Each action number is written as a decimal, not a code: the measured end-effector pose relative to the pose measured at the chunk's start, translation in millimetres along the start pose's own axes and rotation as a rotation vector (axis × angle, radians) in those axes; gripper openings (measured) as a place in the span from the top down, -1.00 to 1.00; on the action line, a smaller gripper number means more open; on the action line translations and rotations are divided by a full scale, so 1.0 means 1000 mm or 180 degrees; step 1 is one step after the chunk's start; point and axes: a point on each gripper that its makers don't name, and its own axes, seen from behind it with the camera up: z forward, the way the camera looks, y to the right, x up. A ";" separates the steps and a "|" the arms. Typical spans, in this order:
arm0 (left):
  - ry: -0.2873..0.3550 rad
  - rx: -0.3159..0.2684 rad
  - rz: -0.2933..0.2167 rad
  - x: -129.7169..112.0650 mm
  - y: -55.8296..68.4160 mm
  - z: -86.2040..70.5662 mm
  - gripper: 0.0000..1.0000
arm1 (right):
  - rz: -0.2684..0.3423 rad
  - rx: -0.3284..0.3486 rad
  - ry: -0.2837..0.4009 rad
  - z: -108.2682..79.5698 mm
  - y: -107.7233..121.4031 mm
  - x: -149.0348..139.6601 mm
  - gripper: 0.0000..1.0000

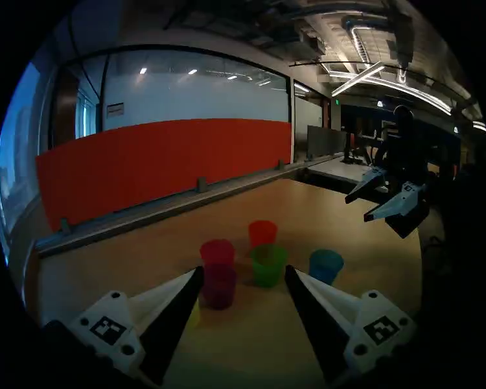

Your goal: Pour water

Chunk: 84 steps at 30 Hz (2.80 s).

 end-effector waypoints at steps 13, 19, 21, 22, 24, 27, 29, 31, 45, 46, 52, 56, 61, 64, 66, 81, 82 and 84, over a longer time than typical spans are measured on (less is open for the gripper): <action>-0.0156 -0.0111 0.0008 -0.029 0.011 0.018 -0.86 | -0.0017 0.0011 -0.0117 0.015 -0.001 -0.030 -1.00; -0.0212 -0.0142 0.0016 -0.039 0.014 0.026 -0.86 | 0.0003 0.0004 -0.0161 0.019 -0.002 -0.044 -1.00; -0.0229 -0.0153 0.0016 -0.042 0.015 0.028 -0.86 | 0.0003 -0.0003 -0.0178 0.021 -0.002 -0.048 -1.00; -0.0238 -0.0159 0.0014 -0.044 0.016 0.029 -0.86 | 0.0002 -0.0005 -0.0186 0.021 -0.002 -0.050 -1.00; -0.0253 -0.0169 0.0011 -0.046 0.017 0.031 -0.86 | -0.0004 -0.0008 -0.0199 0.023 -0.002 -0.054 -1.00; -0.0270 -0.0181 0.0007 -0.049 0.019 0.034 -0.86 | -0.0017 -0.0007 -0.0216 0.024 -0.002 -0.058 -0.99; -0.0278 -0.0184 0.0011 -0.051 0.019 0.036 -0.86 | -0.0027 -0.0008 -0.0225 0.026 -0.003 -0.061 -0.99; -0.0286 -0.0182 0.0017 -0.052 0.019 0.037 -0.86 | -0.0032 0.0000 -0.0233 0.028 -0.003 -0.063 -1.00; -0.0312 -0.0206 0.0035 -0.056 0.022 0.051 -0.86 | -0.0112 0.0076 -0.0280 0.054 -0.012 -0.076 -1.00; -0.0315 -0.0211 0.0037 -0.056 0.022 0.052 -0.86 | -0.0121 0.0086 -0.0288 0.056 -0.013 -0.078 -1.00; -0.0326 -0.0226 0.0064 -0.056 0.023 0.060 -0.86 | -0.0167 0.0132 -0.0340 0.069 -0.019 -0.083 -1.00; -0.0331 -0.0236 0.0072 -0.055 0.023 0.065 -0.86 | -0.0184 0.0165 -0.0381 0.077 -0.022 -0.086 -0.99; -0.0334 -0.0242 0.0094 -0.055 0.024 0.070 -0.86 | -0.0211 0.0201 -0.0415 0.088 -0.026 -0.088 -0.99; -0.0341 -0.0248 0.0103 -0.055 0.024 0.073 -0.86 | -0.0220 0.0222 -0.0440 0.095 -0.028 -0.089 -1.00; -0.0345 -0.0252 0.0108 -0.055 0.025 0.075 -0.86 | -0.0225 0.0239 -0.0460 0.099 -0.029 -0.090 -1.00; -0.0352 -0.0292 0.0129 -0.056 0.029 0.088 -0.86 | -0.0277 0.0241 -0.0474 0.116 -0.026 -0.086 -0.94; -0.0355 -0.0294 0.0133 -0.056 0.030 0.089 -0.86 | -0.0280 0.0241 -0.0475 0.117 -0.026 -0.086 -0.90; -0.0360 -0.0294 0.0140 -0.057 0.030 0.091 -0.86 | -0.0282 0.0248 -0.0471 0.118 -0.026 -0.086 -0.85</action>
